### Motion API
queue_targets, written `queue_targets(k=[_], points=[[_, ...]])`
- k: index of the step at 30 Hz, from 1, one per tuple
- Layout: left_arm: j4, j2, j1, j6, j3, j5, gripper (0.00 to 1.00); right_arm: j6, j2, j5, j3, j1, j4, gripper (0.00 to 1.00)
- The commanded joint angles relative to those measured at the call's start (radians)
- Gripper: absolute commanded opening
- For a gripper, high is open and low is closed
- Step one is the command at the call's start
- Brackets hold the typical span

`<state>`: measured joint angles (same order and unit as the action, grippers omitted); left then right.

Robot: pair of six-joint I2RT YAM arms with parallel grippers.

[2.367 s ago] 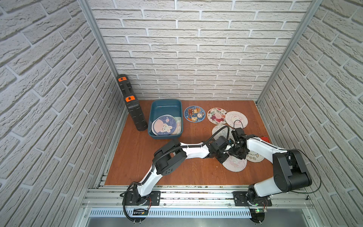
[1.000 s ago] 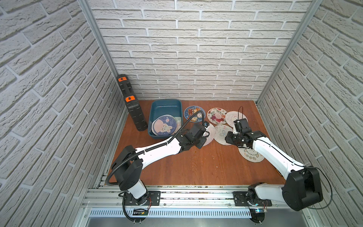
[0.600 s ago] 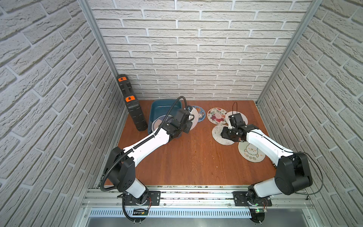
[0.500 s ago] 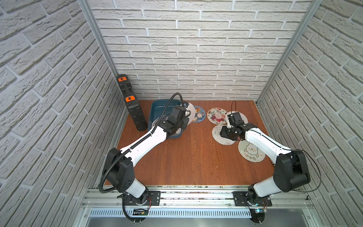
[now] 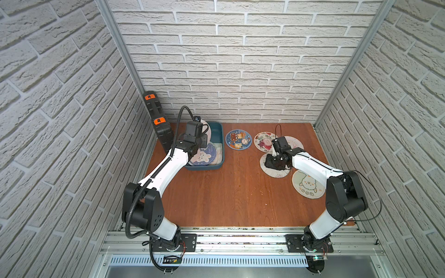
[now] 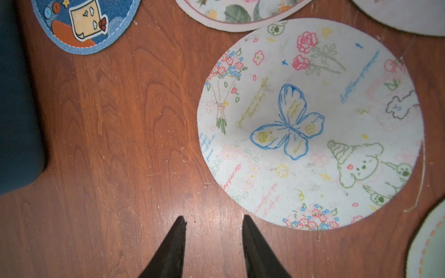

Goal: Put the coasters into the storage box
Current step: Place the coaster in the storage box.

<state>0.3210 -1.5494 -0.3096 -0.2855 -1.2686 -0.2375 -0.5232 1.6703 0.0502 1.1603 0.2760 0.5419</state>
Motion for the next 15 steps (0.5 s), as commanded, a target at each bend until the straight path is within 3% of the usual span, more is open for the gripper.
queue_targets(k=[1, 8, 15], points=[[-0.009, -0.059, 0.012, -0.078, 0.032, 0.065, 0.0, 0.01, 0.009, 0.004, 0.034, 0.012, -0.01, 0.4], [-0.006, -0.125, 0.014, -0.118, 0.037, 0.088, 0.0, 0.009, 0.028, 0.002, 0.041, 0.02, -0.01, 0.4], [0.069, -0.196, 0.015, -0.145, 0.014, 0.005, 0.0, 0.01, 0.036, 0.0, 0.039, 0.023, -0.011, 0.4]])
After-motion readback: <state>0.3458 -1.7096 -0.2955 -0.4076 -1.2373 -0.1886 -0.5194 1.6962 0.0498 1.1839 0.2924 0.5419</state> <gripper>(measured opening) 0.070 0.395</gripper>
